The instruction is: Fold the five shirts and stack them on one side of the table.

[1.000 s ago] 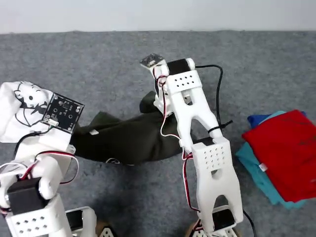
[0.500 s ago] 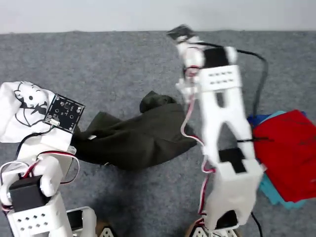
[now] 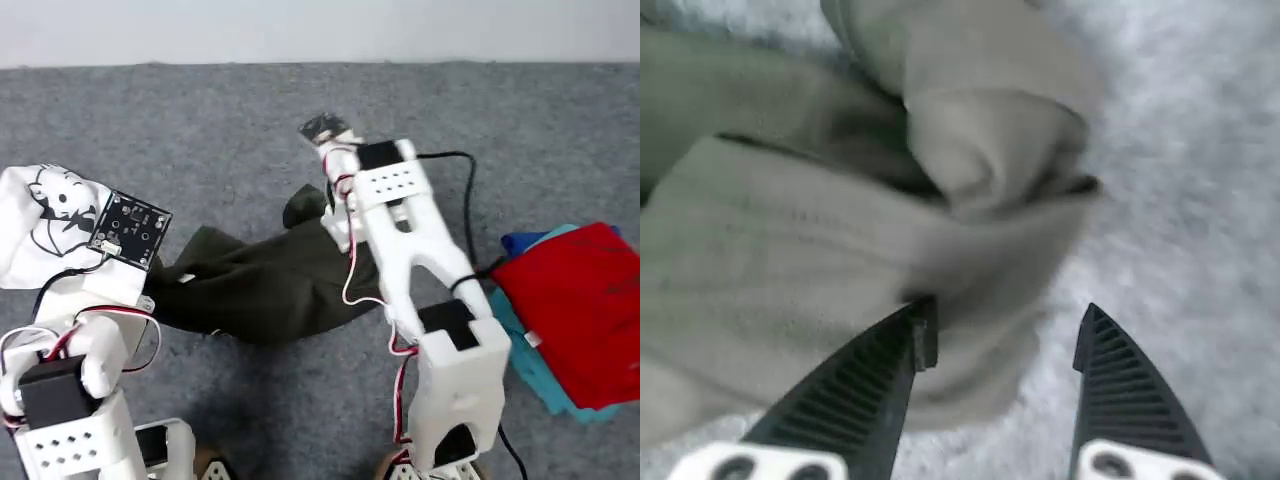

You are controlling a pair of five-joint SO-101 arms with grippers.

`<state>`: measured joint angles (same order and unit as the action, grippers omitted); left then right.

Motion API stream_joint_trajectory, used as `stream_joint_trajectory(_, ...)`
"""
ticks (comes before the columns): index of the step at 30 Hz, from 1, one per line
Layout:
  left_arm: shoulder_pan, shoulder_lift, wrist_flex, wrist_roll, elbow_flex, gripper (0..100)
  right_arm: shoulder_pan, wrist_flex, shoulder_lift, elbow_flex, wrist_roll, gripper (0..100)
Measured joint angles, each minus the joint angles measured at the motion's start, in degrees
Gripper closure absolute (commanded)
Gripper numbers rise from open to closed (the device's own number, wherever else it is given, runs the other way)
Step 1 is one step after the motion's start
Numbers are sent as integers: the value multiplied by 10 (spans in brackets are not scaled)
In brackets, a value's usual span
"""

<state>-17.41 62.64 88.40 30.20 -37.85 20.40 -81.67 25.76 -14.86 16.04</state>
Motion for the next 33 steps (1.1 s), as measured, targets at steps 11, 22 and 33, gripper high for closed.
stream_joint_trajectory(11,0,0,0,0,0,987,-3,35,90,-14,15,978)
stream_joint_trajectory(22,0,0,0,0,0,987,-29,-132,40,-142,25,988)
stream_joint_trajectory(33,0,0,-7,-1,0,987,-106,-188,-184,-176,25,988)
